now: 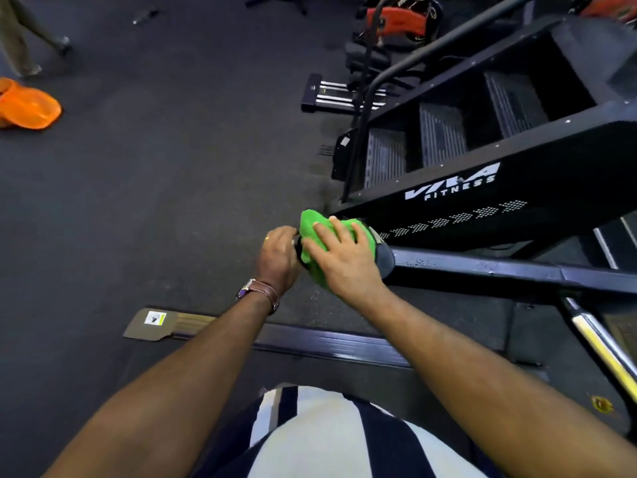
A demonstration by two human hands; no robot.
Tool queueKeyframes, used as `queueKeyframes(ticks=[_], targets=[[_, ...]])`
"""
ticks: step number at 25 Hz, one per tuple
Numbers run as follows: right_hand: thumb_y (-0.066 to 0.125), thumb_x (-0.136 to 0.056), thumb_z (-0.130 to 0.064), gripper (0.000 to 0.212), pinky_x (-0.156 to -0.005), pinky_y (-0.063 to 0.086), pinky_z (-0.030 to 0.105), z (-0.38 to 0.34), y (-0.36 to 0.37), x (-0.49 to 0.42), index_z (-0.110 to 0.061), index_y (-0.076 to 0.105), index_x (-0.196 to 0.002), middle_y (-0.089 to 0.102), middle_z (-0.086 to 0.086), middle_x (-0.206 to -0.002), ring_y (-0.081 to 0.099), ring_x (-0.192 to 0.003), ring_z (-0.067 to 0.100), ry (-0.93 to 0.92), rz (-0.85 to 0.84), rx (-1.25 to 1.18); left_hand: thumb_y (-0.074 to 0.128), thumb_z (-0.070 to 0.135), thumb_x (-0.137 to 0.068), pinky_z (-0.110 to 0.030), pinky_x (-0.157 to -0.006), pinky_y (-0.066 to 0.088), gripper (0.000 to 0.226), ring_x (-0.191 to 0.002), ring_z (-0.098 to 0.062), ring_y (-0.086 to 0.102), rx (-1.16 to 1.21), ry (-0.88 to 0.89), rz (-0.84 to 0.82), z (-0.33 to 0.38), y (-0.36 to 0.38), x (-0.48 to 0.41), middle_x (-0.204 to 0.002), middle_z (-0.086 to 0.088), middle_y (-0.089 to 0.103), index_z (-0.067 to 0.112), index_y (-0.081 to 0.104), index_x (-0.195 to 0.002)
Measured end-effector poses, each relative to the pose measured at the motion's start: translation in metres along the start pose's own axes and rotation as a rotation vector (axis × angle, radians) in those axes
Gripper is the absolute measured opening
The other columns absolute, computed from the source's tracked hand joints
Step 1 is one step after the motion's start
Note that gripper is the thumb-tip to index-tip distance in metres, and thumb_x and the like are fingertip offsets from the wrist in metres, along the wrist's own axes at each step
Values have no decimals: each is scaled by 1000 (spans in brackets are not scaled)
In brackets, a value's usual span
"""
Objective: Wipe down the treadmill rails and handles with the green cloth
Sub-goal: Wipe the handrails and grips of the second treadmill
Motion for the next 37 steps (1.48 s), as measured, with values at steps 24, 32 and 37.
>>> queueKeyframes(ticks=[24, 32, 37], targets=[[26, -87, -74, 59, -83, 51, 44, 38, 53, -42, -27, 55, -109, 66, 4, -109, 64, -99, 33, 331, -399, -205, 56, 7, -89, -10, -89, 43, 26, -98, -7, 62, 373, -525, 31, -30, 18, 36, -109, -8, 71, 7, 71, -109], [67, -82, -36, 74, -99, 42, 52, 40, 58, 14, -21, 36, -148, 37, 21, -150, 48, -118, 46, -365, -195, 25, 39, -22, -71, -22, -91, 50, 58, -95, -5, 64, 896, -774, 198, -18, 41, 58, -114, -13, 64, 2, 60, -119], [34, -98, -19, 51, -100, 38, 63, -16, 72, 16, -11, 32, -148, 31, 30, -150, 41, -125, 57, -431, -131, 108, 51, 20, -63, -32, -76, 45, 50, -84, -21, 55, 976, -859, 353, -27, 48, 67, -93, -17, 61, -18, 63, -93]])
Point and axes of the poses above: each hand's wrist, its own x-axis away from the middle knuckle, its own y-axis out of the palm, z = x × y, the point moved 7 cm from there along -x, towards the middle knuckle
